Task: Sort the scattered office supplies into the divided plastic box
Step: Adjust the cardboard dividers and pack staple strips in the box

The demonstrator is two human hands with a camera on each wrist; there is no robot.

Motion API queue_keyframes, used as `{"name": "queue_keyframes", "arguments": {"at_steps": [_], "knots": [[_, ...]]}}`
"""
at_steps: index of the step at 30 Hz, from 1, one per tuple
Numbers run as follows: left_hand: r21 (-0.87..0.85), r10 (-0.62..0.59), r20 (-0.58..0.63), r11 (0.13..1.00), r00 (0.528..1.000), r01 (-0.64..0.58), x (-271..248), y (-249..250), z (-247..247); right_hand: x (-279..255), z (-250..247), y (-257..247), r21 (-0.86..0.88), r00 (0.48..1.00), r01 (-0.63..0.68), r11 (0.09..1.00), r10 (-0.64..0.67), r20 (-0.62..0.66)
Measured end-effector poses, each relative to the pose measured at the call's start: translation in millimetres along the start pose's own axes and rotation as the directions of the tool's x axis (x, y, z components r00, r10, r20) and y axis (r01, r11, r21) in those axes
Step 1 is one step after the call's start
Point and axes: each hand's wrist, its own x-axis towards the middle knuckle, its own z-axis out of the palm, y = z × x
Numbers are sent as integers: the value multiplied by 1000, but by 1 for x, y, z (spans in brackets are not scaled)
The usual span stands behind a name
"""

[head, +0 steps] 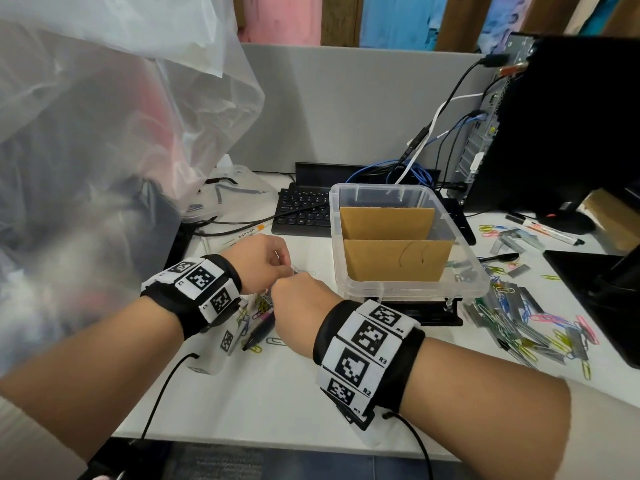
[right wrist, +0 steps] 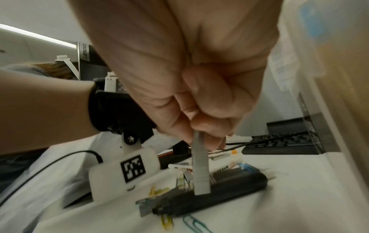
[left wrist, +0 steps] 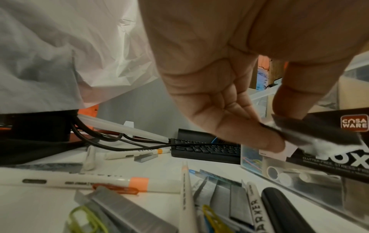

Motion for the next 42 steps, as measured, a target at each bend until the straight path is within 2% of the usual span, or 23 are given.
{"name": "queue_keyframes", "arguments": {"at_steps": [4,9,12,16,19,21,25,29,36,42], "knots": [[-36,43,3,998,999,-43,-6,7,-8,-12,-23,0,-15,996,57,998,-58,-71],[-205,90,-162,971,983,-122,-7,22,-24,-33,-64,17,79,961,133,988,-109,-253],[-306,156,-198,928,968,-213,-8,37,-34,-41,-79,40,162,939,131,978,-70,-337],[-417,182,-254,866,950,-277,-2,54,-34,-46,-83,79,301,906,137,944,3,-423],[-478,201,-264,822,943,-309,1,72,-28,-49,-86,104,381,907,110,918,63,-416],[-470,219,-258,823,941,-320,5,84,-23,-50,-88,117,408,908,99,908,86,-410],[-355,307,-262,851,915,-387,18,103,-17,-49,-92,136,451,899,101,887,113,-423],[-239,362,-284,870,888,-431,31,116,-9,-44,-92,146,507,918,84,858,131,-374],[-212,320,-308,895,896,-393,46,121,3,-37,-92,153,699,924,27,714,248,-290],[-295,336,-248,867,909,-401,38,114,7,-43,-81,154,744,940,45,666,224,-258]]}}
